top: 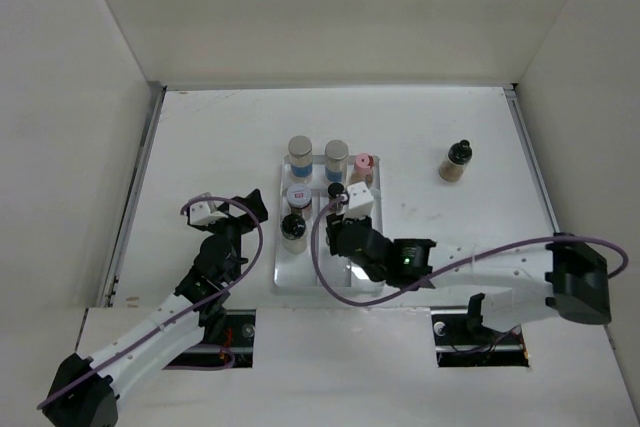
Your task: Organize the condiment bottles
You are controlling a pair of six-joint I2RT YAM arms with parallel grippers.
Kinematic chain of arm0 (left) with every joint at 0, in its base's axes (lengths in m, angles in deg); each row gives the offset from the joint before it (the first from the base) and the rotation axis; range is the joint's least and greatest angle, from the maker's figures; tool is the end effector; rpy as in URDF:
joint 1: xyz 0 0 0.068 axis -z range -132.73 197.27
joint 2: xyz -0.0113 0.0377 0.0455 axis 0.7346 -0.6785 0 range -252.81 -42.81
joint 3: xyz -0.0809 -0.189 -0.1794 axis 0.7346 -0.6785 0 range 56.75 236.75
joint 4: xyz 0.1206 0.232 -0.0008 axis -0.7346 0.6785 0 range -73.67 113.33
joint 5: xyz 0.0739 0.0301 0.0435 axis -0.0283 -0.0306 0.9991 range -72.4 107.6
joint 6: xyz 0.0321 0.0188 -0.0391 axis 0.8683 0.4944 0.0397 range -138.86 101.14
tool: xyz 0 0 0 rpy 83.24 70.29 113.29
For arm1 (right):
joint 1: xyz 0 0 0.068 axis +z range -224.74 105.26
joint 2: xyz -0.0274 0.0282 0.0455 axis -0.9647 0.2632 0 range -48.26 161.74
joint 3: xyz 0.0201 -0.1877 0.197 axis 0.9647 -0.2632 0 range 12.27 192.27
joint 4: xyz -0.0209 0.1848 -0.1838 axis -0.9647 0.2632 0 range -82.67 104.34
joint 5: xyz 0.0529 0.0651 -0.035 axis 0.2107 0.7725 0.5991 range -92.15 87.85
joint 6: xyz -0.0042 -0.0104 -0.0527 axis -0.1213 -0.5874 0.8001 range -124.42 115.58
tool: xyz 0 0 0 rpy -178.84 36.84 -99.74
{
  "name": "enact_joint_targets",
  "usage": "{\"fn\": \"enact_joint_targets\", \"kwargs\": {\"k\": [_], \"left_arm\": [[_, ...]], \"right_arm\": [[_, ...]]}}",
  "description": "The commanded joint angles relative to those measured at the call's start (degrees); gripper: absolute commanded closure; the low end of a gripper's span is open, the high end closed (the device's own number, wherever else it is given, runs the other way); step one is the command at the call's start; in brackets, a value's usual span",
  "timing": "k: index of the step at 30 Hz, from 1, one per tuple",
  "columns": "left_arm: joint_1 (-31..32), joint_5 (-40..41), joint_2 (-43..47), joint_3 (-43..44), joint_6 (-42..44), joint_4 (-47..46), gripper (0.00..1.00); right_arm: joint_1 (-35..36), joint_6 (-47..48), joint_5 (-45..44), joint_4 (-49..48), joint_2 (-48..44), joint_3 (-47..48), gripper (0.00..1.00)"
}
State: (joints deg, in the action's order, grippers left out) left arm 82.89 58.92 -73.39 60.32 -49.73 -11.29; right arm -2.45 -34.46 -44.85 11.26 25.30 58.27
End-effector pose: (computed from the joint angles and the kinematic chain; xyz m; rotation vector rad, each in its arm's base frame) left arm 0.1267 -0.0619 0.1910 -0.4990 1.4924 -0.3510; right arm 0.1068 0.2552 0.2543 -0.3025 1.9602 0.3705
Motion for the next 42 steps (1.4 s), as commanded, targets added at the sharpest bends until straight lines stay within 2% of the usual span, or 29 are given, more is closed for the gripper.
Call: {"fn": "enact_joint_targets", "kwargs": {"k": [1, 8, 12, 16, 20, 25, 28, 29, 32, 34, 36, 38, 39, 40, 42], "left_arm": [[-0.59, -0.89, 0.36, -0.15, -0.33, -1.65, 0.06], [-0.16, -1.42, -0.44, 0.20, -0.50, -1.83, 0.06], [-0.50, -1.41, -0.70, 0.12, -0.50, -2.09, 0.06], [-0.15, -1.16, -0.44, 0.03, -0.50, -2.18, 0.06], [-0.33, -1.51, -1.14, 0.21, -0.50, -2.27, 0.06], [-0.60, -1.77, -0.79, 0.21, -0.50, -2.18, 0.06], [-0.33, -1.15, -0.17, -0.14, -0.50, -2.53, 0.06], [-0.59, -1.24, -0.26, -0.15, -0.50, -2.44, 0.06], [0.02, -1.42, -0.70, 0.21, -0.68, -2.35, 0.06], [0.11, -1.15, -0.88, 0.12, -0.59, -2.44, 0.06], [-0.50, -1.76, -0.62, 0.20, -0.68, -2.09, 0.06], [0.11, -1.68, 0.00, 0.12, -0.68, -2.18, 0.06], [0.28, -1.42, -0.08, 0.03, -0.68, -2.53, 0.06], [0.20, -1.33, -0.35, 0.03, -0.68, -2.62, 0.06], [-0.06, -1.94, -1.22, 0.38, -0.77, -2.44, 0.06]], "right_arm": [[0.79, 0.69, -1.51, -4.88, 5.26, 4.10, 0.55], [0.53, -0.37, -2.21, -7.08, 12.04, 3.66, 0.54], [-0.09, -1.77, -2.13, -6.91, 14.06, 3.40, 0.50], [-0.35, -2.83, -1.51, -6.65, 14.07, 2.70, 0.37], [-0.79, -2.48, -2.21, -5.42, 9.95, 1.64, 0.23], [-3.68, -1.60, -2.92, -2.43, -2.69, -1.51, 0.11], [-11.22, 0.15, -2.22, -3.04, -11.74, -4.77, 0.15], [-15.34, 0.59, -2.13, -3.48, -13.69, -5.30, 0.21], [-31.05, 3.40, 0.23, -4.37, -13.71, -4.17, 0.56], [-38.46, 4.99, 1.39, -3.57, -11.70, -1.98, 0.58], [-45.33, 6.48, 1.92, -2.17, -8.53, 0.66, 0.47], [-50.43, 7.36, 2.09, -1.12, -5.11, 3.12, 0.19], [-52.37, 8.41, 2.70, -0.59, -3.18, 4.44, 0.10], [-54.13, 9.12, 3.23, -0.50, -1.33, 5.67, 0.04], [-56.42, 9.65, 4.63, -0.76, 2.27, 7.69, 0.00]]}}
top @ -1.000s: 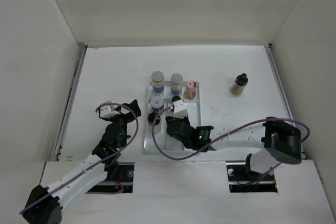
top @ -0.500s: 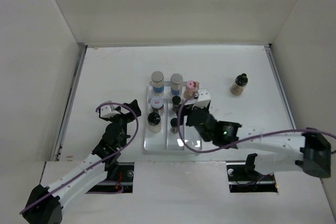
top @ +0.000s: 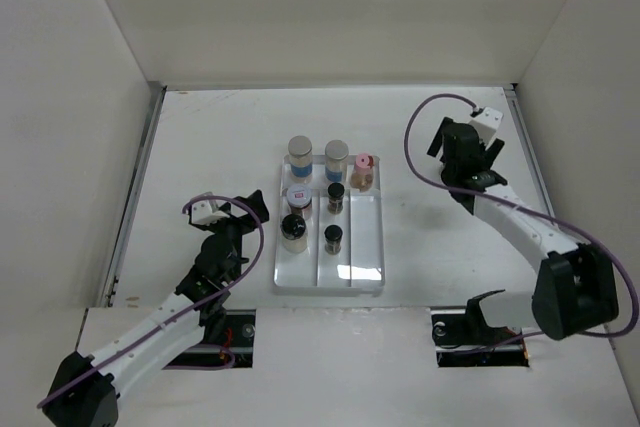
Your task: Organize the condiment bottles
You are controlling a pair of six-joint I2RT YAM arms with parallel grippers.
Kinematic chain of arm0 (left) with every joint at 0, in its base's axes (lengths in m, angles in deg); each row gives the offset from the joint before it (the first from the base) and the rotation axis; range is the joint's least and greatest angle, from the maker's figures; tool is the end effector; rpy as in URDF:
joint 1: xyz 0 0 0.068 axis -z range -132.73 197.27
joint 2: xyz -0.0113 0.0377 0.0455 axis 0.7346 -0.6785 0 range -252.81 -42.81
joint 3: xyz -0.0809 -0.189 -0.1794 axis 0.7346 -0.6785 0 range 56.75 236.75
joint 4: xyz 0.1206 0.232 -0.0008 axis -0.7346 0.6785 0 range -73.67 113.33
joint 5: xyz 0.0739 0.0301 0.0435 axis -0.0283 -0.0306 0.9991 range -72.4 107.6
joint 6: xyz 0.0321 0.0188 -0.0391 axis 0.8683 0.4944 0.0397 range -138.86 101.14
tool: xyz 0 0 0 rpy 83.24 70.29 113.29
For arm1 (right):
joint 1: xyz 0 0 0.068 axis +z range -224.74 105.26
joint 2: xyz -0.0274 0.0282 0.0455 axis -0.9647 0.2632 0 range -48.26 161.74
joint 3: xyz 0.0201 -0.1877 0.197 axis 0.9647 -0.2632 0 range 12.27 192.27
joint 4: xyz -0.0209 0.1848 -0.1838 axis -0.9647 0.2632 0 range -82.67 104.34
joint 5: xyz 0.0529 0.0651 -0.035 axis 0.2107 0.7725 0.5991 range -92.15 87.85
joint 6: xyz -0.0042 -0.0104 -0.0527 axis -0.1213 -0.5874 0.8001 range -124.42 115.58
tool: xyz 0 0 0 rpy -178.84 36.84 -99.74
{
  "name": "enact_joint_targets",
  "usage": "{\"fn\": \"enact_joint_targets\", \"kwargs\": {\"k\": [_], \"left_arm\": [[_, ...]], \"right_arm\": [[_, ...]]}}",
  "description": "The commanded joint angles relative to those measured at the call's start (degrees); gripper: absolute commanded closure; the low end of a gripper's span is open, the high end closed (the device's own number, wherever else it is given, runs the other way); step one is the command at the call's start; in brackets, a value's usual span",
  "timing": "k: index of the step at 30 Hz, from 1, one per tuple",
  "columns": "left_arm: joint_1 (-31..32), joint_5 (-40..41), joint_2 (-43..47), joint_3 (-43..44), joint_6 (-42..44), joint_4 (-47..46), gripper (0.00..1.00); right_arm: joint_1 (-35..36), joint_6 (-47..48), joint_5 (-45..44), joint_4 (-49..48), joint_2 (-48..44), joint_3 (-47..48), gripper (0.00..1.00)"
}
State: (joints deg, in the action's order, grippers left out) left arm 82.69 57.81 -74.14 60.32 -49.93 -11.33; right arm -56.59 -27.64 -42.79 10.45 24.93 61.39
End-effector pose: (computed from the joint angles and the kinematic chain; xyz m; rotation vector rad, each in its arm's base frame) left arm 0.1278 -0.0627 0.1895 -0.4866 1.5069 -0.3586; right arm 0.2748 0.0657 0.2750 0.5092 1.8644 -0.2465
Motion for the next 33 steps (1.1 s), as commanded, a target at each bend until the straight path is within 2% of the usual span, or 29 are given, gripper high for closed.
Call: {"fn": "enact_joint_targets", "kwargs": {"k": [1, 7, 13, 20, 21, 23, 25, 30, 33], "left_arm": [[0.57, -1.09, -0.57, 0.47, -0.57, -2.31, 0.06], [0.74, -1.18, 0.48, 0.21, -0.57, -2.05, 0.06], [0.75, -1.18, -0.13, 0.29, -0.66, -2.05, 0.06], [0.92, -0.83, -0.93, 0.21, -0.66, -2.84, 0.05], [1.01, -0.57, -0.66, 0.12, -0.66, -2.93, 0.05], [0.40, -0.57, -0.75, -0.06, -0.66, -2.93, 0.05], [0.13, -1.18, -0.84, 0.12, -0.66, -2.49, 0.05], [0.22, -0.92, -1.10, 0.20, -0.66, -2.58, 0.05], [1.01, -0.48, -0.75, 0.29, -0.75, -2.57, 0.05]], "right_arm": [[-3.25, 3.35, 3.80, -0.30, 4.75, 5.71, 0.00], [-8.70, 3.36, 10.66, -1.70, 13.37, 10.37, 0.00], [-11.52, 3.45, 12.78, -1.97, 18.04, 12.58, 0.02], [-11.25, 2.74, 13.48, -2.94, 20.24, 11.17, 0.15], [-11.25, 2.57, 13.31, -3.11, 20.24, 10.82, 0.22], [-11.25, 2.04, 12.43, -4.16, 19.10, 9.59, 0.34], [-10.29, 2.13, 11.21, -5.48, 16.91, 8.01, 0.42], [-5.47, 1.95, 8.30, -6.54, 6.20, 2.31, 0.46], [1.99, 1.78, 6.28, -6.54, -2.06, -2.18, 0.47]]}}
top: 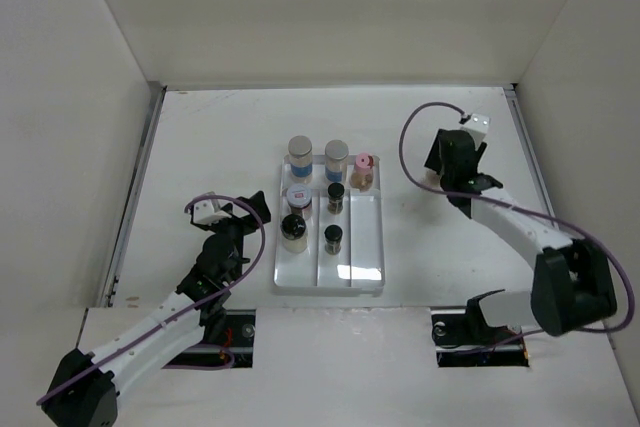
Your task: Organize the condiment bottles
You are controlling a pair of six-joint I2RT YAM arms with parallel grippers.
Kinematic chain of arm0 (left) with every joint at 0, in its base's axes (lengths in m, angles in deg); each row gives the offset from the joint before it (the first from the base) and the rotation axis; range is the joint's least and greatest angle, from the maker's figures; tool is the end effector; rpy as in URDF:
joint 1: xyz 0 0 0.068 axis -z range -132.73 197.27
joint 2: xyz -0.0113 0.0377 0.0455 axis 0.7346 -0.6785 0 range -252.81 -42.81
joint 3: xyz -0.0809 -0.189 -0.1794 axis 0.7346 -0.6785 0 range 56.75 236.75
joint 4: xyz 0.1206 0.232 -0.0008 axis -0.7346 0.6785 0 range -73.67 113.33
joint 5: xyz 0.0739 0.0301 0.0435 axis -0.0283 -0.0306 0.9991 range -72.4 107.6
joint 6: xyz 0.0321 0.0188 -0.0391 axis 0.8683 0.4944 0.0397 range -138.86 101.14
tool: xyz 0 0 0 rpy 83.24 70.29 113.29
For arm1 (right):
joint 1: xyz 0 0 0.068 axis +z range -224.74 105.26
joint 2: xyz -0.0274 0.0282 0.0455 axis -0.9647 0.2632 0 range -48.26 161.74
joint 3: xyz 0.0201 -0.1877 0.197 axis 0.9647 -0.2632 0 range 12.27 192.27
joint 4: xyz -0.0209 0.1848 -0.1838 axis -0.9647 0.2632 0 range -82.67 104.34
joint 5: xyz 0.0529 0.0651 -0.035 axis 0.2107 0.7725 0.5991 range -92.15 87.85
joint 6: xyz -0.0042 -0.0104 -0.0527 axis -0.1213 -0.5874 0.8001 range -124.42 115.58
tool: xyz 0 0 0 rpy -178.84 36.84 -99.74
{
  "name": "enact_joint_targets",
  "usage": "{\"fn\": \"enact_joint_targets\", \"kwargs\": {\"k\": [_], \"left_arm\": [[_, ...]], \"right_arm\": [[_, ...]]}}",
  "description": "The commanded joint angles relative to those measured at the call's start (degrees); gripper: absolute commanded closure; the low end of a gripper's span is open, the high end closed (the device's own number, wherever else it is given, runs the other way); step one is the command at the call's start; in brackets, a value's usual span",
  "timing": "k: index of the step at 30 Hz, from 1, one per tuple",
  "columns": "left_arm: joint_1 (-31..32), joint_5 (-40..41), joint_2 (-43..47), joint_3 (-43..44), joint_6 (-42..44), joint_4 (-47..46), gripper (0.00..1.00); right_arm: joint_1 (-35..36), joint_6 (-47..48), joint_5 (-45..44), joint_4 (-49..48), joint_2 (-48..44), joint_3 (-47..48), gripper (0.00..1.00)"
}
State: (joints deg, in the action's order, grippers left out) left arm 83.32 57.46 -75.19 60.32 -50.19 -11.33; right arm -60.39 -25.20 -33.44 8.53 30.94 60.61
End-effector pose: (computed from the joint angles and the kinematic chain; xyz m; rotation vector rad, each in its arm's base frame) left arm 0.1283 -0.0651 0.1873 -0.4727 1.5266 -0.3643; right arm 0.2953 0.0564 0.2433 0.4268 2.0026 -0.2021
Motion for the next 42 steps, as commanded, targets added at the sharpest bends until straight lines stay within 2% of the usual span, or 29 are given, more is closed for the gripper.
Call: {"fn": "enact_joint_targets", "kwargs": {"k": [1, 4, 7, 10, 13, 25, 27, 29, 31, 32, 37, 42], "left_arm": [[0.38, 0.31, 0.21, 0.21, -0.48, -2.84, 0.05], [0.11, 1.45, -0.23, 0.56, -0.48, -2.14, 0.00], [0.64, 2.85, -0.23, 0.47, -0.66, -2.40, 0.00], [0.73, 3.74, 0.03, 0.73, -1.19, -1.78, 0.00], [0.73, 4.35, -0.31, 0.82, -1.19, -1.52, 0.00], [-0.50, 1.89, -1.98, 1.00, -2.59, -1.87, 0.00], [-1.20, 1.80, -2.16, 1.08, -3.12, -1.35, 0.00], [-1.29, 1.19, -2.33, 1.26, -3.47, -0.73, 0.00], [-1.73, 1.10, -3.65, 1.70, -3.82, -0.38, 0.00], [-1.99, 1.10, -4.44, 2.05, -3.91, -0.38, 0.00], [-2.61, 3.64, -6.90, 3.37, -4.96, 2.34, 0.00], [-3.23, 4.70, -13.22, 7.75, -7.16, 8.40, 0.00]], "right_arm": [[9.47, -0.84, -4.03, -4.62, -10.27, -2.71, 0.47], [22.04, -1.81, -9.21, -4.71, -13.89, -5.09, 0.46], [31.19, -2.78, -12.04, -4.97, -13.55, -4.83, 0.45], [36.39, -3.57, -12.13, -5.84, -10.92, -3.69, 0.45], [38.60, -3.74, -12.39, -6.73, -8.37, -2.99, 0.45], [38.95, -5.50, -11.08, -9.89, 0.25, -4.83, 0.41], [38.95, -5.51, -10.90, -10.59, 0.87, -5.09, 0.36], [38.95, -5.24, -11.16, -10.51, 0.87, -5.18, 0.25], [38.95, -5.24, -11.43, -10.42, -0.79, -5.53, 0.11], [38.95, -5.41, -11.43, -10.42, -2.11, -5.88, 0.00], [37.65, -4.54, -13.35, -9.71, -13.34, -9.21, 0.00], [27.38, -7.69, -12.57, -11.21, -24.42, -16.33, 0.00]]}}
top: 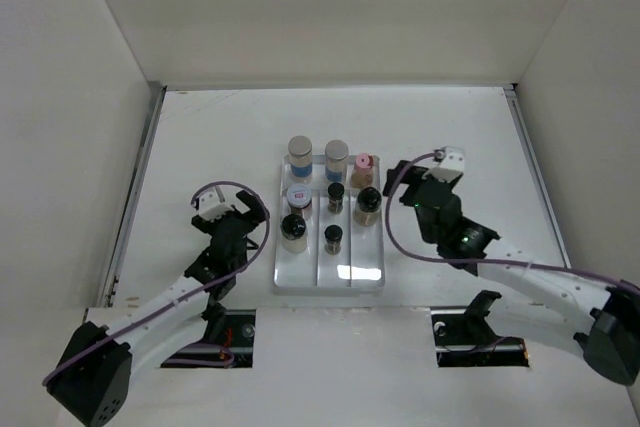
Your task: Organize the condiment bottles
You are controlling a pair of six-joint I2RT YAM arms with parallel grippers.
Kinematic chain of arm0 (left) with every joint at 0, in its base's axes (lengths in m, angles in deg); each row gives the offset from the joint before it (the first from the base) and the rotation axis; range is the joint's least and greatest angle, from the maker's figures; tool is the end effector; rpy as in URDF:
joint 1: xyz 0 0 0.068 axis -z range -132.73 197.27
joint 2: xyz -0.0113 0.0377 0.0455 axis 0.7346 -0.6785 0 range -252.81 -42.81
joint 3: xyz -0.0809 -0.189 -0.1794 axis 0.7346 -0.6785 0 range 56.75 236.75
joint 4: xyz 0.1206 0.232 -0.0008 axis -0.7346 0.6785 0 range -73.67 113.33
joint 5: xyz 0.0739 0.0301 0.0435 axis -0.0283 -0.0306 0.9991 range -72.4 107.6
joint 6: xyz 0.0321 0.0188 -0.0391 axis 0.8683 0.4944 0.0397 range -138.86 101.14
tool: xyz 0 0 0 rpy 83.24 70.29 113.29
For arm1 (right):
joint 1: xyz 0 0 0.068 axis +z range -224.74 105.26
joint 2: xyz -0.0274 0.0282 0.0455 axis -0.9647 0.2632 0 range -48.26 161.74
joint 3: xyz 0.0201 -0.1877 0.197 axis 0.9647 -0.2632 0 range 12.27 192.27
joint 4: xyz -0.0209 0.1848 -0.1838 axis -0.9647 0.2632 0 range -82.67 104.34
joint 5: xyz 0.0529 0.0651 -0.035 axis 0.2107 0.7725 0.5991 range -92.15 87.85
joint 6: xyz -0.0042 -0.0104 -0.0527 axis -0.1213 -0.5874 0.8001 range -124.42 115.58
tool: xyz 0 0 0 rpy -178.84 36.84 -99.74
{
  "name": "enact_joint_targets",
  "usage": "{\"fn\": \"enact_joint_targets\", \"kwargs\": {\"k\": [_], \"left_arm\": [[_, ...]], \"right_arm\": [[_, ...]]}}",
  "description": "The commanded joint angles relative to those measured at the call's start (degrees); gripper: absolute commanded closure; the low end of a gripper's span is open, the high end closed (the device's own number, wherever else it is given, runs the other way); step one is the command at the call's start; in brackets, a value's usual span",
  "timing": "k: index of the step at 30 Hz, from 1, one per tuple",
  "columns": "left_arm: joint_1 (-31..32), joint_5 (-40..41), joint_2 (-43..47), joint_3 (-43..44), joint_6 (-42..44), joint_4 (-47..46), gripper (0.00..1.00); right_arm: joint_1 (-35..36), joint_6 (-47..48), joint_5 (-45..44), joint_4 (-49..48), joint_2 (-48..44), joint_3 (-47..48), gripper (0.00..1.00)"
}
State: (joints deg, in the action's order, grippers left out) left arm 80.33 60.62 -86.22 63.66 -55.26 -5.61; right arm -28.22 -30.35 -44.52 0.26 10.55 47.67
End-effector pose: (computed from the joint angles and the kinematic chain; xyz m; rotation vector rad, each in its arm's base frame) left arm 0.1454 -0.0657 0.1722 -0.5620 1.6677 -0.1965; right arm 0.1744 0.1490 0.2689 0.1833 1.7761 0.2229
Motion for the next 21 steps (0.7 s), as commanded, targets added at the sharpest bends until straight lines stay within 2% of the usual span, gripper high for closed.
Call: {"fn": "enact_joint_targets", "kwargs": {"k": [1, 5, 8, 16, 21], "left_arm": [[-0.32, 1.88, -3.59, 5.38, -2.09, 3.56, 0.00], [0.03, 1.62, -7.64, 7.93, -2.53, 5.41, 0.00], [-0.76, 1.27, -8.26, 8.29, -3.23, 5.58, 0.00], [-0.68, 1.10, -3.61, 7.50, -3.67, 6.64, 0.00], [-0.85, 1.01, -5.97, 8.46, -3.85, 7.17, 0.00]], "right_arm": [[-7.78, -3.85, -0.70, -3.82, -5.88, -5.15, 0.00], [-17.63, -7.81, 6.05, -7.16, -8.62, -10.95, 0.00], [-22.04, -9.83, 9.93, -8.39, -7.40, -13.15, 0.00], [-23.01, -11.42, 11.52, -9.80, -7.04, -15.62, 0.00], [-23.10, -11.42, 11.43, -10.16, -7.65, -16.06, 0.00]]}}
